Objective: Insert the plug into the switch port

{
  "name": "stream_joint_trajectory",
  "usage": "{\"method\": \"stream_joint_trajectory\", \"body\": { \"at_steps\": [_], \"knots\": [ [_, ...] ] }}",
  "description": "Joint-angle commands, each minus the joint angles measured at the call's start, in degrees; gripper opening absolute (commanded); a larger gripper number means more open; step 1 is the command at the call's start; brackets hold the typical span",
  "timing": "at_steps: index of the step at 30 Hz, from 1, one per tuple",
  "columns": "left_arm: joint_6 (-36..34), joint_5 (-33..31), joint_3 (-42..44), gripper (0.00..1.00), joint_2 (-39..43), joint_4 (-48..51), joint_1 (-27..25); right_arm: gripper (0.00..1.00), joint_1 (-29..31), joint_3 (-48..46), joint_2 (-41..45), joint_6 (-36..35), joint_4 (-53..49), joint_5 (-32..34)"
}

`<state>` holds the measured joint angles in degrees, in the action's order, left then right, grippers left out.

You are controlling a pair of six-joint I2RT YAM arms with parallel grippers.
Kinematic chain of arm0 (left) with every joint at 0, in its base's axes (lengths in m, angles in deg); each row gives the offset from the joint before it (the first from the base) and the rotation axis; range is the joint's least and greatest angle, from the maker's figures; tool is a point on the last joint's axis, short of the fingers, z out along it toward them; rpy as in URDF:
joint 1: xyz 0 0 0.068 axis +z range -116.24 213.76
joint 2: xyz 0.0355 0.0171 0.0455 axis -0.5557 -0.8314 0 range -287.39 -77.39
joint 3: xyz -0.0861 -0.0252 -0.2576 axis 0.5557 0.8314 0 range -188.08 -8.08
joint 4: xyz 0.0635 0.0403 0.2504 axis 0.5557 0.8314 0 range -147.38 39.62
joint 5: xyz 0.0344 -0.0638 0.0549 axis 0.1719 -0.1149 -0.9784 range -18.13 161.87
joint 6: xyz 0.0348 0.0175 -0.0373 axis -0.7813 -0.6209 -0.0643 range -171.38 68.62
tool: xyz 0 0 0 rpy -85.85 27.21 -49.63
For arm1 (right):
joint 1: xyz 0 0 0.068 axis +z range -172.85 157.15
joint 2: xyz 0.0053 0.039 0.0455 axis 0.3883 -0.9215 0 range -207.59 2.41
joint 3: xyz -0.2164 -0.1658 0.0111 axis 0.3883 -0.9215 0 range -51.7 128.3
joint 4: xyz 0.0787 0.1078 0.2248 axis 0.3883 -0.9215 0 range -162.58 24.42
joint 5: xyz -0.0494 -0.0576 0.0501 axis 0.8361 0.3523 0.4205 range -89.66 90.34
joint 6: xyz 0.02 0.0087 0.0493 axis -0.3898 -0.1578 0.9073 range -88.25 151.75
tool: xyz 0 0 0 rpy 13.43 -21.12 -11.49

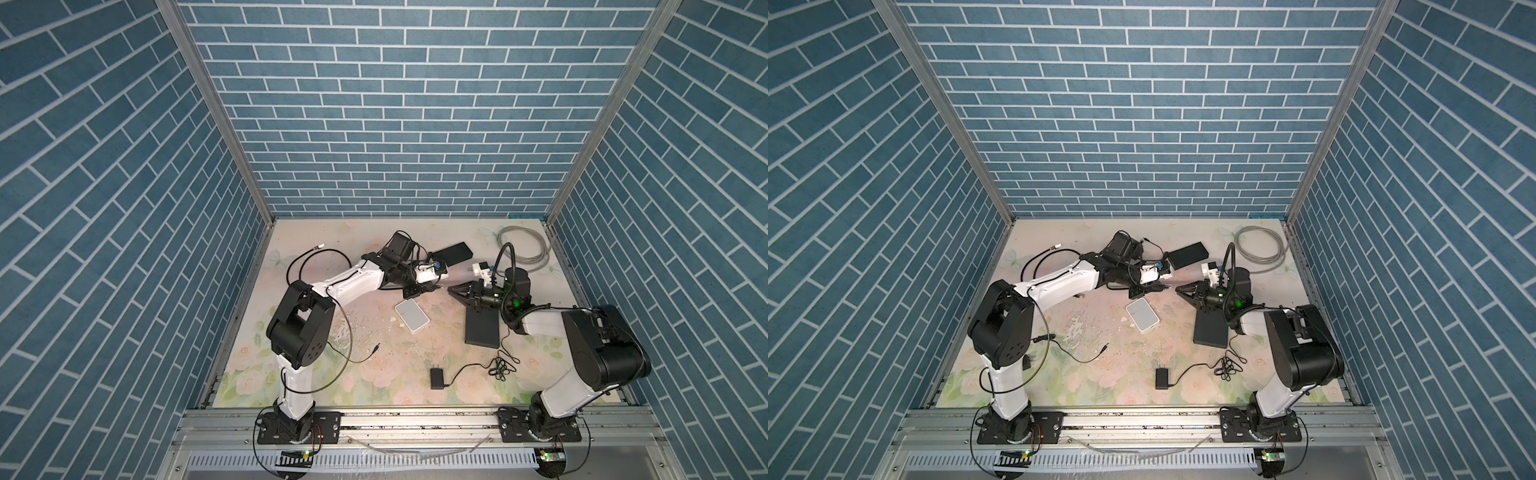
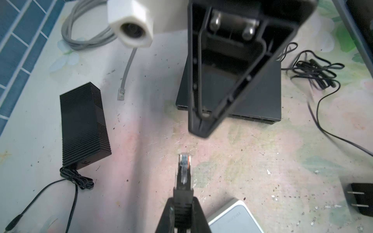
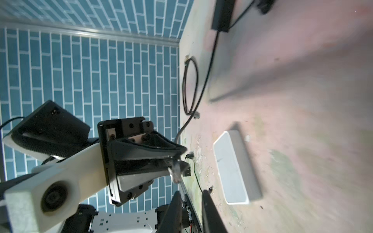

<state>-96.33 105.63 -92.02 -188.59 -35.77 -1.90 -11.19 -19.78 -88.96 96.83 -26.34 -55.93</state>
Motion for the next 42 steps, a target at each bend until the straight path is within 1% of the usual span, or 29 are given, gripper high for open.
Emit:
{"method": "stream_joint_trajectory", "body": {
  "at_steps": [1, 2, 3, 4, 7, 9, 10, 12, 15, 21, 24, 29, 32, 37, 38, 42],
  "knots": [
    [-2.81, -2.09, -4.80, 0.11, -5.03, 8.48, -0.83, 0.24, -3.82, 0.70, 5.80, -12.72, -21.17, 3.70],
    [-3.15, -2.95, -5.88, 0.11, -6.25, 9.45, -1.58, 0.27, -4.73, 1.70, 7.13, -16.27, -27.87, 6.07],
    [-3.31, -3.69, -6.65, 0.11, -7.42, 9.87, -2.27, 0.33, -5.56, 2.90, 8.30, -19.36, -34.10, 8.66],
    [-3.31, -4.59, -7.22, 0.11, -8.30, 10.15, -2.95, 0.35, -6.38, 3.78, 9.43, -22.08, -38.78, 10.90],
    [-3.24, -8.10, -8.66, 0.11, -11.33, 10.34, -5.06, 0.39, -8.23, 5.65, 12.34, -27.30, -49.05, 17.19],
    [-2.78, -10.22, -10.84, 0.11, -13.65, 10.96, -6.26, 0.44, -8.55, 7.18, 13.56, -30.88, -55.61, 21.95],
    [-2.59, -11.02, -12.46, 0.11, -14.89, 11.67, -6.67, 0.48, -8.64, 7.77, 13.75, -32.08, -57.94, 23.56],
    [-1.99, -11.48, -15.89, 0.11, -17.53, 13.47, -7.36, 0.50, -8.83, 8.61, 13.55, -33.83, -61.57, 26.22],
    [-1.80, -11.61, -20.14, 0.11, -20.58, 16.27, -8.53, 0.51, -9.16, 9.03, 13.49, -35.23, -64.83, 29.84],
    [-1.27, -11.66, -23.69, 0.12, -23.75, 15.66, -9.86, 0.52, -9.85, 9.74, 13.44, -36.45, -68.08, 35.45],
    [-1.01, -11.77, -26.79, 0.12, -25.88, 16.60, -10.10, 0.52, -10.15, 9.72, 13.28, -36.38, -67.63, 35.05],
    [-1.05, -12.61, -31.32, 0.12, -28.79, 18.50, -11.31, 0.52, -10.25, 9.66, 11.72, -36.34, -64.47, 31.34],
    [0.19, -13.42, -33.77, 0.13, -30.10, 19.20, -11.86, 0.53, -10.26, 9.43, 10.80, -36.17, -62.02, 29.39],
    [0.14, -15.81, -33.66, 0.12, -30.30, 18.21, -13.41, 0.53, -10.21, 9.55, 9.23, -35.71, -59.60, 27.46],
    [0.42, -16.62, -33.47, 0.12, -30.24, 17.79, -13.72, 0.52, -10.25, 9.85, 8.75, -36.02, -59.71, 27.45],
    [1.60, -16.43, -30.53, 0.12, -28.48, 13.80, -14.25, 0.53, -10.20, 12.23, 5.66, -39.20, -62.13, 27.13]
  ]
}}
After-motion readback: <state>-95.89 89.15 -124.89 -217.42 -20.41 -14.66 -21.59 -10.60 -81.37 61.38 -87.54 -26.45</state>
